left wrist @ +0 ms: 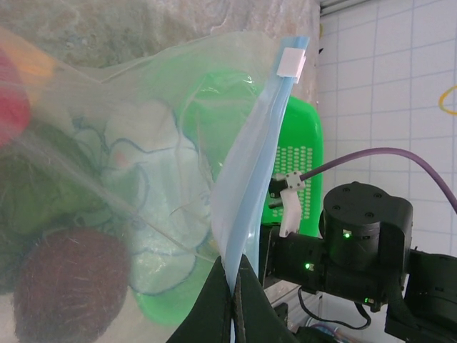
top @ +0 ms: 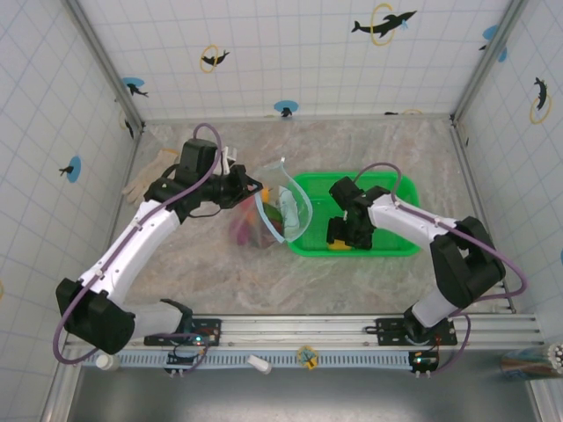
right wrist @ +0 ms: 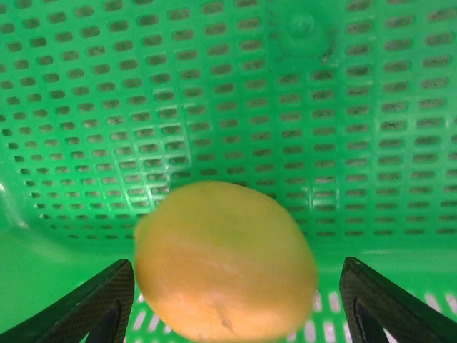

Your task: Place the food in the zip-top bag and seal the zipper

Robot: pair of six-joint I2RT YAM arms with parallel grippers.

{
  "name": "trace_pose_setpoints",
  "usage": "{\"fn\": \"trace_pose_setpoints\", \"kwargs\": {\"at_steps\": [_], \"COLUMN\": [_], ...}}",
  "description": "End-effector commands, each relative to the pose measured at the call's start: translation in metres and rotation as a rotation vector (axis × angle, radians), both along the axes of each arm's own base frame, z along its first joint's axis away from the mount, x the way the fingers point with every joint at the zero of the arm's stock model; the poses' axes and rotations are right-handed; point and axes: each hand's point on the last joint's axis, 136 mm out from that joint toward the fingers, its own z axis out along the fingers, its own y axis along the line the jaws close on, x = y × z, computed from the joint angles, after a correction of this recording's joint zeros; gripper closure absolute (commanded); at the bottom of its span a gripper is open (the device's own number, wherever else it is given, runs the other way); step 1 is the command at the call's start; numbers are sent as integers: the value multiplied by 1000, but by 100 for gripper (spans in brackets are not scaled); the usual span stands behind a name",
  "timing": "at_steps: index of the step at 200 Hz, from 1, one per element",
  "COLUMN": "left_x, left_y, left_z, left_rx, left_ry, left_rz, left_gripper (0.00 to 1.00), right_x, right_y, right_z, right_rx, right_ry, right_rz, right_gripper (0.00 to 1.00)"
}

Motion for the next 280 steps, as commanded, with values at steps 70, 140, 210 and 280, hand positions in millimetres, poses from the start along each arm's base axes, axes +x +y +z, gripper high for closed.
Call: {"fn": "trace_pose_setpoints", "kwargs": {"at_steps": [70, 140, 210, 280], "left_x": [-3, -5, -2, 4], "left_y": [8, 2, -2, -3], "left_z": [4, 11, 15, 18], "left_rx": [83, 12, 26, 75], "left_ry": [-19, -20, -5, 5], "left_rz": [-21, -19, -43, -64], "left_gripper": [100, 100, 100, 100], "right_x": [21, 61, 100, 58], "right_y": [-4, -13, 20, 99], "right_z": [3, 66, 204, 259], "right_rx": [22, 135, 401, 644], "right_ry": [-48, -196, -595, -756], "right_rz": [24, -62, 24, 369], "right_gripper": [41, 48, 48, 47]}}
